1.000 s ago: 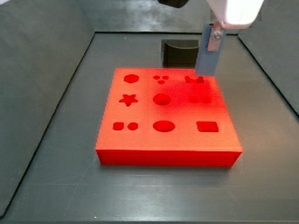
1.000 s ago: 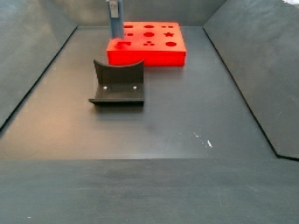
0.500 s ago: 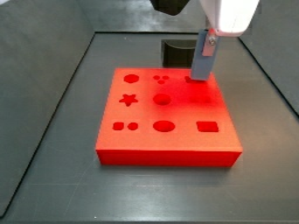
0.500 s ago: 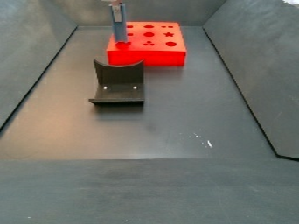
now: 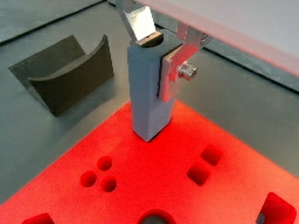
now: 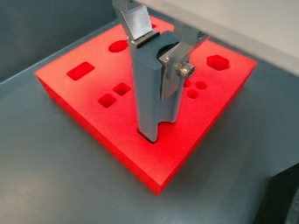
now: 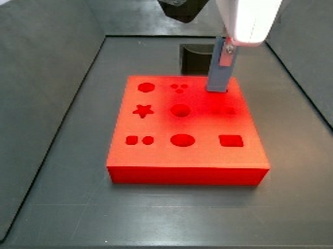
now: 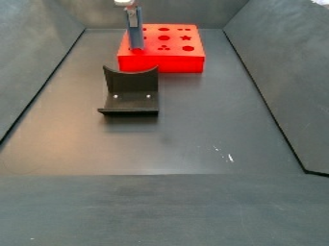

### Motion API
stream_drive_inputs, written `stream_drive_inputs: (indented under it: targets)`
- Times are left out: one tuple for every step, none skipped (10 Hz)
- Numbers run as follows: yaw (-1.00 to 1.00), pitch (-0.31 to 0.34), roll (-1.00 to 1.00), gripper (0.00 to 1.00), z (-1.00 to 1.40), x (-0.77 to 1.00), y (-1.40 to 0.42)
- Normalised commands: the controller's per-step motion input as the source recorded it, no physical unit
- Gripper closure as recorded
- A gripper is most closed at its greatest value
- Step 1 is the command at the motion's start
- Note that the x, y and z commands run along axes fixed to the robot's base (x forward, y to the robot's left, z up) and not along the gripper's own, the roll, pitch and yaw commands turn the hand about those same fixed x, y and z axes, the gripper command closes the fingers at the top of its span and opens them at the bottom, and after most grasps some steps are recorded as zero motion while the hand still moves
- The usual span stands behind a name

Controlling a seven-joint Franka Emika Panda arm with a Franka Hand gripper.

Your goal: Insert the arch object.

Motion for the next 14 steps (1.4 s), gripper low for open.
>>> stream_drive_inputs:
  targets:
    - [0.00,-0.014,0.00,1.00,-0.13,0.00,-0.03]
    - [0.01,-0.014,0.00,1.00,-0.14,0.00,-0.02]
    - [0.04,-0.004,0.00,1.00,-0.16,0.05,-0.03]
    - [0.05,0.000,0.01,1.00,-0.14,0.12,-0.06]
    - [0.02,0.000,0.00,1.00,-0.13,0.13,-0.04]
    - [0.03,0.000,0.00,1.00,-0.13,0.13,-0.06]
    - [0.07,0.000,0.00,1.00,-0.11,0.07,-0.06]
    - [0.04,0.000,0.00,1.00,-0.16,0.00,0.00]
    - [0.03,-0.004,0.05,1.00,-0.25,0.00,0.00]
    - [0.04,0.000,0.13,1.00,-0.32,0.00,0.00]
    - [0.11,0.000,0.21,1.00,-0.35,0.00,0.00]
    - [0.13,0.000,0.21,1.00,-0.38,0.00,0.00]
    - [0.12,-0.004,0.20,1.00,-0.38,0.00,0.00]
    - [0.11,-0.027,0.20,1.00,-0.43,0.00,-0.01]
